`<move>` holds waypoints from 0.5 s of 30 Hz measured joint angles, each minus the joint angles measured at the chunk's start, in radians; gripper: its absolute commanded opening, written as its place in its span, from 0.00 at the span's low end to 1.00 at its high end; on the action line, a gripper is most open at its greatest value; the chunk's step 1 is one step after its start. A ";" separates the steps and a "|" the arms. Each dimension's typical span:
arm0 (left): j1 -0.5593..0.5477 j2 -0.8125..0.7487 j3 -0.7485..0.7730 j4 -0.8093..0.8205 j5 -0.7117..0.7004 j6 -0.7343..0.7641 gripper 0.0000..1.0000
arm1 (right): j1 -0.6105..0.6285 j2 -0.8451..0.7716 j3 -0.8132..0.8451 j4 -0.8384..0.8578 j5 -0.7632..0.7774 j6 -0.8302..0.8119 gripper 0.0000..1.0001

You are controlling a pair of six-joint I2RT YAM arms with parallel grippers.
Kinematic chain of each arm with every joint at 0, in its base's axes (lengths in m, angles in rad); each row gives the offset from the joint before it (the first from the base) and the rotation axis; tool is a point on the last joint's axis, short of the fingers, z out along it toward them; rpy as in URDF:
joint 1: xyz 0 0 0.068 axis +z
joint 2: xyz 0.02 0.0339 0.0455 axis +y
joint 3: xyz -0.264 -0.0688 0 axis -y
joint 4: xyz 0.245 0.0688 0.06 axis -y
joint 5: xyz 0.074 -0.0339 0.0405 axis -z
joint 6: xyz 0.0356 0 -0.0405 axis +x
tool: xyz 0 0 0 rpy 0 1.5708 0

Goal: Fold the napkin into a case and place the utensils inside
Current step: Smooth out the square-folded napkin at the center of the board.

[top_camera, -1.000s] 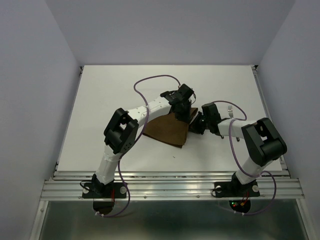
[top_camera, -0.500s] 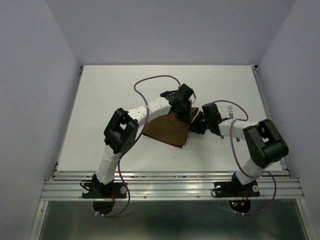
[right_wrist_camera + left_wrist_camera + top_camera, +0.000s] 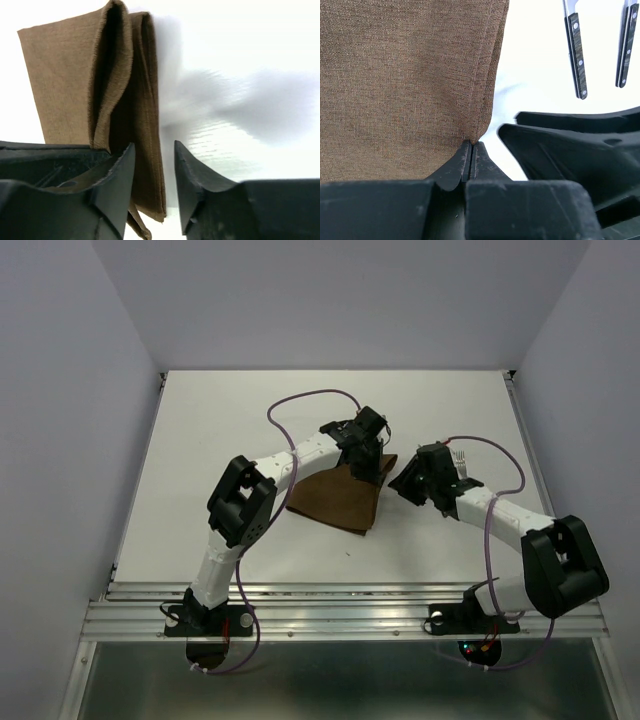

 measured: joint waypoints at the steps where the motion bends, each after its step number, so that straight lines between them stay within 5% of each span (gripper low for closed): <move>1: 0.001 0.000 0.000 0.000 0.002 0.002 0.00 | 0.000 -0.016 -0.008 -0.007 0.011 0.000 0.48; 13: 0.002 0.000 -0.033 0.015 0.020 0.032 0.00 | -0.172 -0.145 -0.088 -0.105 0.061 -0.047 0.56; 15: 0.002 0.000 -0.037 0.016 0.024 0.035 0.22 | -0.180 -0.147 -0.089 -0.112 0.061 -0.055 0.56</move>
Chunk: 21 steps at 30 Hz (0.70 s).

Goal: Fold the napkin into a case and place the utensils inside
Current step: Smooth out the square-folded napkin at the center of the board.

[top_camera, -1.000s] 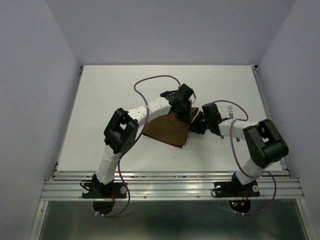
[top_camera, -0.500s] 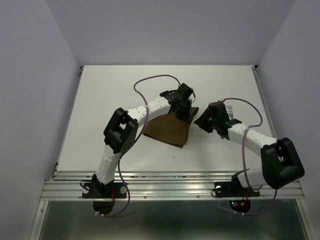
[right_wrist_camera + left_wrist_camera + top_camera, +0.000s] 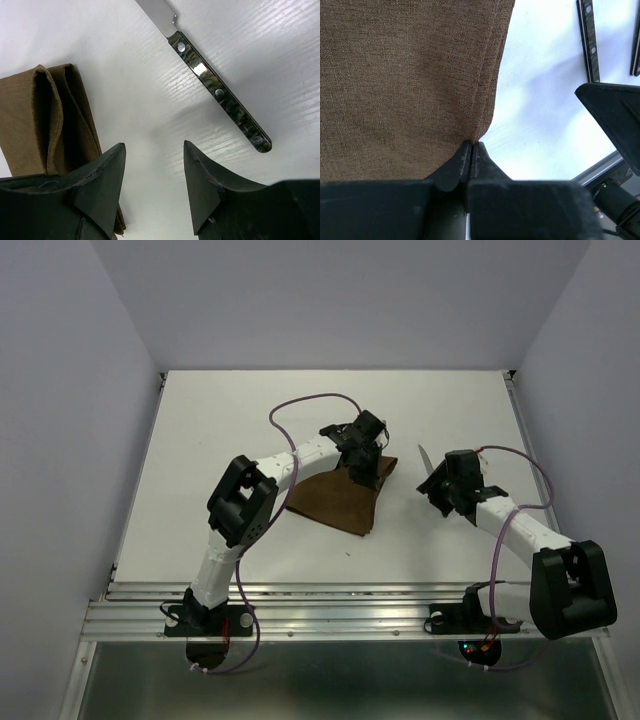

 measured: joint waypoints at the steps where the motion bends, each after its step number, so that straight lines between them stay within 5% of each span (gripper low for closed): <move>1: 0.000 0.000 -0.002 0.001 0.003 0.003 0.35 | -0.002 0.000 -0.001 -0.002 0.000 -0.002 0.55; 2: 0.000 0.000 -0.002 0.001 0.005 0.005 0.54 | -0.006 0.000 -0.001 -0.006 -0.001 -0.005 0.56; 5: 0.002 0.000 -0.002 0.002 0.024 0.021 0.70 | -0.010 0.000 -0.001 -0.010 -0.002 -0.012 0.56; 16: 0.016 -0.025 -0.002 -0.029 0.053 0.088 0.64 | -0.011 0.005 0.033 -0.040 -0.021 -0.051 0.54; 21: 0.102 -0.122 -0.039 -0.016 0.060 0.105 0.57 | -0.008 0.050 0.128 -0.045 -0.061 -0.086 0.27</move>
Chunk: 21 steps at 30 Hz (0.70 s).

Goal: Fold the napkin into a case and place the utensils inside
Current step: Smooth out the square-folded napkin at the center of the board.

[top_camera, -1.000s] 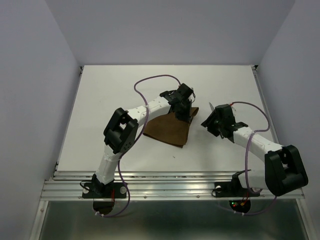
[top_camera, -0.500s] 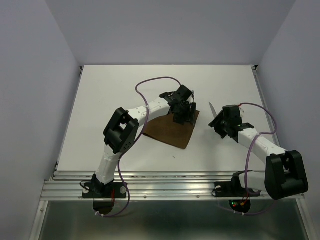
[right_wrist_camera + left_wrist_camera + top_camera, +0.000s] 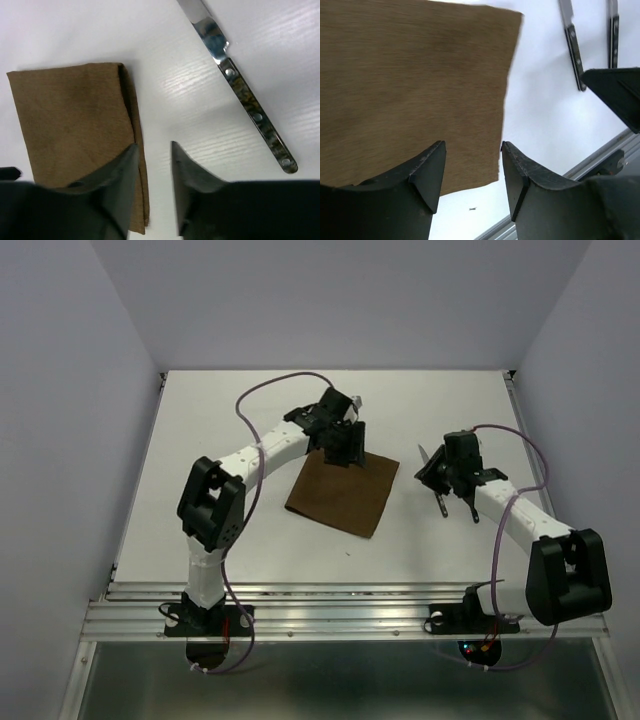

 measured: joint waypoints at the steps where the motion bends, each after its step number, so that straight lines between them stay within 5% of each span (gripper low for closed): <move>1: 0.023 -0.024 -0.022 0.007 0.000 0.002 0.57 | 0.009 0.016 0.023 0.002 -0.006 -0.008 0.23; 5: 0.134 -0.114 -0.130 0.025 -0.011 0.006 0.52 | 0.057 0.109 0.123 0.002 -0.021 -0.030 0.07; 11: 0.212 -0.169 -0.301 0.044 -0.026 0.008 0.48 | 0.131 0.295 0.291 0.010 -0.060 -0.065 0.07; 17: 0.223 -0.184 -0.431 0.058 -0.035 0.014 0.29 | 0.136 0.456 0.405 0.010 -0.074 -0.092 0.07; 21: 0.233 -0.201 -0.482 0.069 -0.045 0.019 0.29 | 0.135 0.556 0.449 0.008 -0.064 -0.109 0.07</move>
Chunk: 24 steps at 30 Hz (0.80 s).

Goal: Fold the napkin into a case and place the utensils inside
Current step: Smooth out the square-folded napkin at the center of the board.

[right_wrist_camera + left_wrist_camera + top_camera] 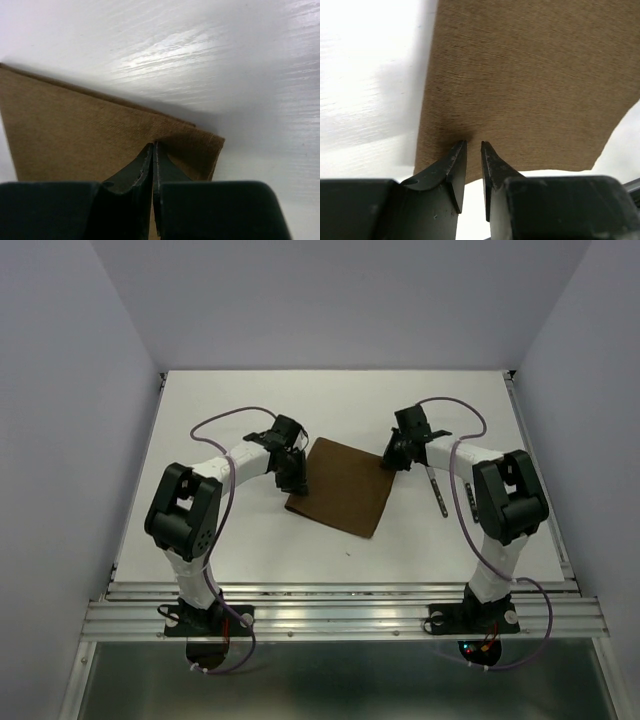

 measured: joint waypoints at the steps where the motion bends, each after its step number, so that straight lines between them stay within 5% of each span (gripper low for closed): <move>1: 0.003 -0.004 -0.012 0.006 -0.003 0.001 0.29 | 0.000 0.016 0.003 -0.001 0.008 -0.003 0.07; 12: 0.015 -0.011 -0.090 0.045 -0.023 0.018 0.26 | 0.000 0.069 0.031 -0.004 0.069 -0.018 0.07; 24: 0.035 -0.145 -0.136 0.068 -0.015 0.031 0.24 | 0.066 -0.107 -0.005 -0.018 0.065 -0.002 0.07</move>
